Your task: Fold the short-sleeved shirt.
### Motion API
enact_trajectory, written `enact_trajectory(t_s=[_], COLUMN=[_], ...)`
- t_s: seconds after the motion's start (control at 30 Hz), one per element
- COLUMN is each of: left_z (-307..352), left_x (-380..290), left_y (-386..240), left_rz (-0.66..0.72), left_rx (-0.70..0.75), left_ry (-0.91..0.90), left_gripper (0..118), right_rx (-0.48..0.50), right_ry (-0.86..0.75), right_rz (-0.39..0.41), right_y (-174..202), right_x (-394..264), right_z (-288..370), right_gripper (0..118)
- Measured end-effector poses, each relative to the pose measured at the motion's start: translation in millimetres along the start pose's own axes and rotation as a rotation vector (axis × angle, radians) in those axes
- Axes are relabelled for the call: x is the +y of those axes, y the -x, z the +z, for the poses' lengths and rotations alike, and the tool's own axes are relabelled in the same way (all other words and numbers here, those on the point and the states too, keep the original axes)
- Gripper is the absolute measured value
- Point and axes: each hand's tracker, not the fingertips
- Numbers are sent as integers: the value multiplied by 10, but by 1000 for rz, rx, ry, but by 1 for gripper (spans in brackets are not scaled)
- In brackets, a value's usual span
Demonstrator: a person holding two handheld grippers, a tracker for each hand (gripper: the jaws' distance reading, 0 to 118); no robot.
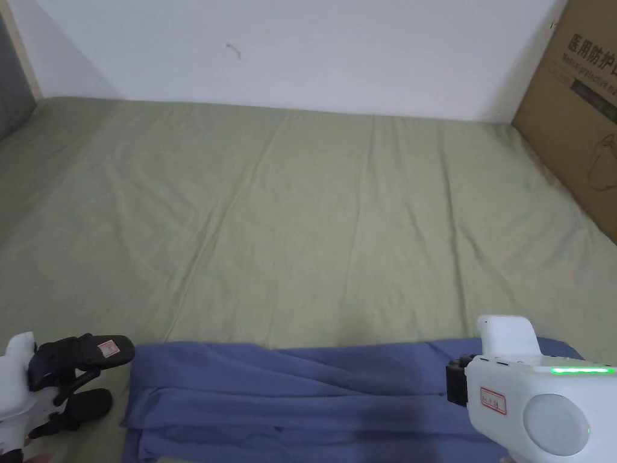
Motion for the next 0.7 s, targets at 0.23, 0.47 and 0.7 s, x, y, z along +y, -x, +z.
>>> enact_trajectory(t_s=[0.23, 0.47, 0.7], left_z=[-531, -679, -454], left_x=[-215, -300, -322], left_y=[12, 90, -585], left_rz=[54, -36, -292], left_rx=[-204, 38, 224], left_ry=[172, 152, 69], left_gripper=[118, 9, 9], right_rx=[-3, -5, 18], right_ry=[24, 31, 29], right_rz=[-13, -4, -50], right_y=[-54, -62, -122], right_x=[-9, -17, -44], right_z=[-85, -86, -48], right_gripper=[1, 1, 1])
